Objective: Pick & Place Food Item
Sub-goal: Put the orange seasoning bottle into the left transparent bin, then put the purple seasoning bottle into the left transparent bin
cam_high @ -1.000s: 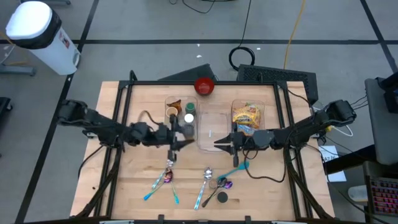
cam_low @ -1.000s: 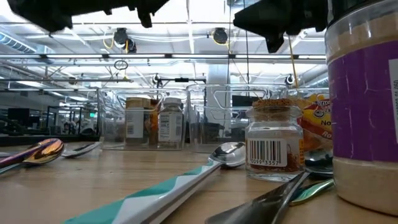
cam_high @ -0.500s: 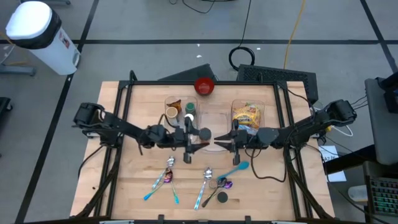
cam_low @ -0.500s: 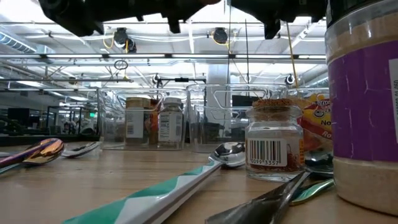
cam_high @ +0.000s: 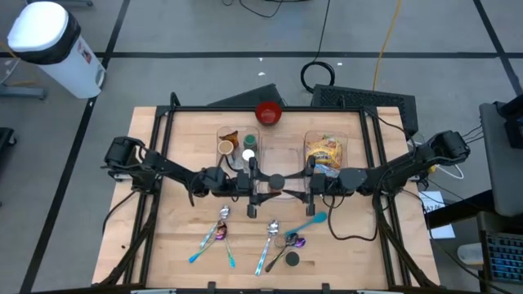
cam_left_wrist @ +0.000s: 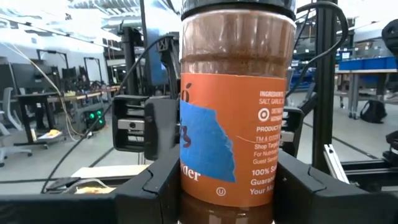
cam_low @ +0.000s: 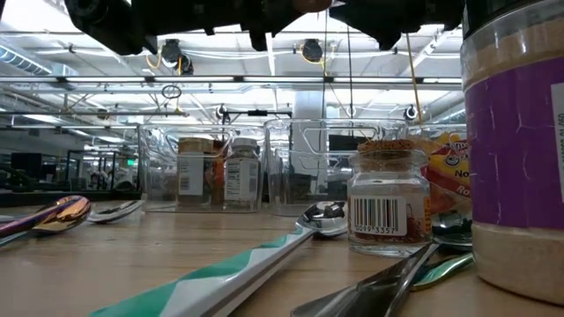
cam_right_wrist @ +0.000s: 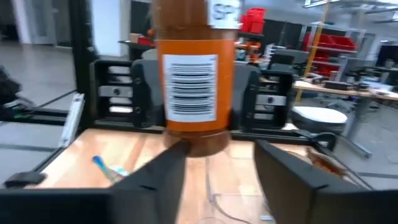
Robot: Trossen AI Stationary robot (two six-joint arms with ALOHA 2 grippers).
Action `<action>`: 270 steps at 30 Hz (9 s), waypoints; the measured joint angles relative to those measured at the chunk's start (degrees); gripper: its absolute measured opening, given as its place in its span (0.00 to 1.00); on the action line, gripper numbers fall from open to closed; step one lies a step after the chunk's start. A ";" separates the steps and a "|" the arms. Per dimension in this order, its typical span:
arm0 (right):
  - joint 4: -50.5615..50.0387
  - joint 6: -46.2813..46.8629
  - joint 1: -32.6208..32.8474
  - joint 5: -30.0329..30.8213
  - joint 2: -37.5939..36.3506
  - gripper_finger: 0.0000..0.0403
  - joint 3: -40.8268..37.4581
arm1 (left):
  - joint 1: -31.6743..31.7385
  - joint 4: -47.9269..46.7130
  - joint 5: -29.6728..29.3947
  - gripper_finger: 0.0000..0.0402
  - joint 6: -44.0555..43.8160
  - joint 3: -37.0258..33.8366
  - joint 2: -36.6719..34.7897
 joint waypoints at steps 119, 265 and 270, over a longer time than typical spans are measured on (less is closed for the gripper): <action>-25.49 12.53 -0.87 -9.09 -2.43 0.66 3.50 | 3.40 -115.88 1.53 0.51 -9.15 54.02 -3.80; -4.19 44.07 40.69 15.54 27.84 0.73 -0.29 | -9.49 -9.94 -6.32 0.97 -8.56 -34.18 -47.15; 1.38 37.63 38.14 15.55 32.55 0.73 0.88 | -9.49 -9.86 -6.33 0.97 -11.72 -34.16 -43.40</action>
